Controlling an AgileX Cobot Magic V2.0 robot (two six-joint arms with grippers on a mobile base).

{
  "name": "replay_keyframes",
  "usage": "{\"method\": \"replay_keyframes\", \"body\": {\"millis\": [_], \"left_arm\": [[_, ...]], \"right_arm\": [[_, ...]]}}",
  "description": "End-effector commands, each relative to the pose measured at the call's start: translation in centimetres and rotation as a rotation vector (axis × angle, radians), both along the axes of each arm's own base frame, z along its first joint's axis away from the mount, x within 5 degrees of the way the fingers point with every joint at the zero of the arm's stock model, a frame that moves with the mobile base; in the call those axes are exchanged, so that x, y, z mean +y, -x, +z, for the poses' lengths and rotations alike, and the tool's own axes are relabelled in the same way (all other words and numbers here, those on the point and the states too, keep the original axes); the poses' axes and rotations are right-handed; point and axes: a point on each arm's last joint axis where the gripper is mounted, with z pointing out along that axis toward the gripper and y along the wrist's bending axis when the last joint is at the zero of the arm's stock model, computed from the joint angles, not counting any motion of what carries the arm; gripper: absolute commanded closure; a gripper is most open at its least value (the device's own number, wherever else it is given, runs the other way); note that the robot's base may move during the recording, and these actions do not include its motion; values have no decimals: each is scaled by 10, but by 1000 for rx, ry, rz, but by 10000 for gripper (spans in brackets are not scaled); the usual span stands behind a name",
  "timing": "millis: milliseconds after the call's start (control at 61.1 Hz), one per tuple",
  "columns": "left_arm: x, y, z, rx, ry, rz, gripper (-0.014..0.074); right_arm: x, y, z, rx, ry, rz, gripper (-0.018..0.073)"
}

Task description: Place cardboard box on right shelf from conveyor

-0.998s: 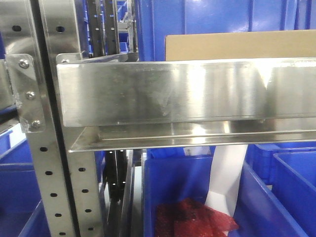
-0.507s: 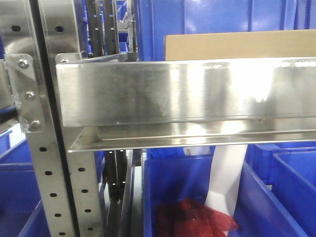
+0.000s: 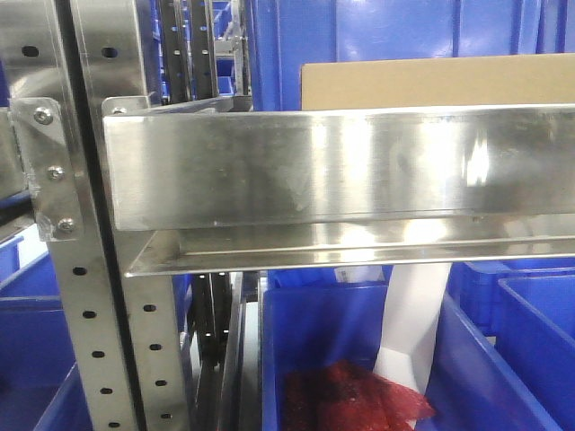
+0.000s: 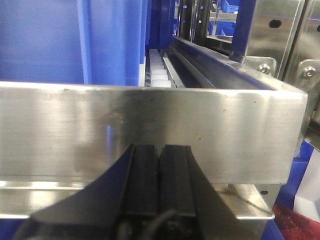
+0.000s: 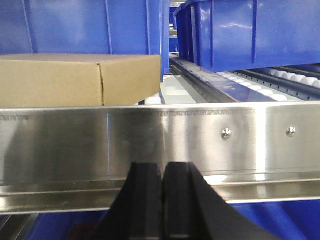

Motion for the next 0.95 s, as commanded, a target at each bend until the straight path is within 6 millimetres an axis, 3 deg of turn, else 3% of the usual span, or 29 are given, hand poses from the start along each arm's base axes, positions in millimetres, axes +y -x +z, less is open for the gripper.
{"method": "replay_keyframes", "body": {"millis": [0, 932], "left_arm": [[1, 1, 5, -90, 9, 8, 713], [1, 1, 5, -90, 9, 8, 712]], "right_arm": [[0, 2, 11, -110, 14, -8, 503], [0, 2, 11, -110, 14, -8, 503]]}}
